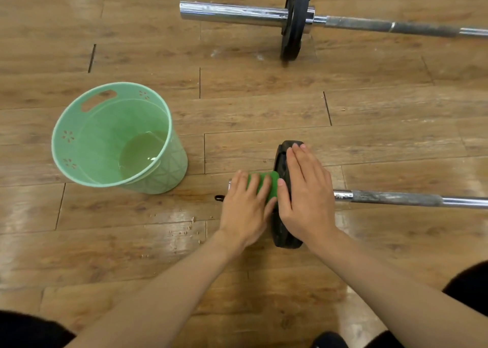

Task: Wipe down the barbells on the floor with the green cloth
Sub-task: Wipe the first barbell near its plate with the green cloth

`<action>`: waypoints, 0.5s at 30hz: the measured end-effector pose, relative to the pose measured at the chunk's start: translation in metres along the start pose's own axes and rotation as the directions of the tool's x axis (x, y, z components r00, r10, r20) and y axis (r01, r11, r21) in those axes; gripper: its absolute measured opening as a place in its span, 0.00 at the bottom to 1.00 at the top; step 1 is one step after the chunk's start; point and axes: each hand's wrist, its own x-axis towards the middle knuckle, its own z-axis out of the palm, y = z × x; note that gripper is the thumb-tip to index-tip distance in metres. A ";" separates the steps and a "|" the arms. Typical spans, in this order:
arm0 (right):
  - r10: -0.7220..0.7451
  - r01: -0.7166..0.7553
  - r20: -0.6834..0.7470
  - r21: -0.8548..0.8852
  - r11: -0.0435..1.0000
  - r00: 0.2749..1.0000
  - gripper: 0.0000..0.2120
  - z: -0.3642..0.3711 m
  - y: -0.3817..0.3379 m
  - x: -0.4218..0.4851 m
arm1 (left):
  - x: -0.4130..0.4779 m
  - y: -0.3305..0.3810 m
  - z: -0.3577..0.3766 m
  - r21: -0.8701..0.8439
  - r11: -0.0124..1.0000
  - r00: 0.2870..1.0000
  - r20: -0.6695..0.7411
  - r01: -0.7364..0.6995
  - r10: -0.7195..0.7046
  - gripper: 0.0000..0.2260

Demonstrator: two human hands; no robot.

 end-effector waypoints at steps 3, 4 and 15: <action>-0.006 0.006 0.002 0.004 1.000 1.000 0.28 0.000 0.001 0.001 | 0.003 -0.022 -0.001 0.023 0.983 0.983 0.022 -0.184 0.183 0.32; -0.010 0.010 0.003 0.003 1.000 1.000 0.28 0.000 0.002 0.002 | 0.003 -0.035 -0.001 0.041 0.975 0.976 0.019 -0.219 0.218 0.30; -0.002 0.002 0.029 -0.003 1.000 1.000 0.30 0.003 0.004 0.010 | 0.027 -0.016 -0.012 -0.033 0.999 0.999 -0.052 -0.017 0.015 0.19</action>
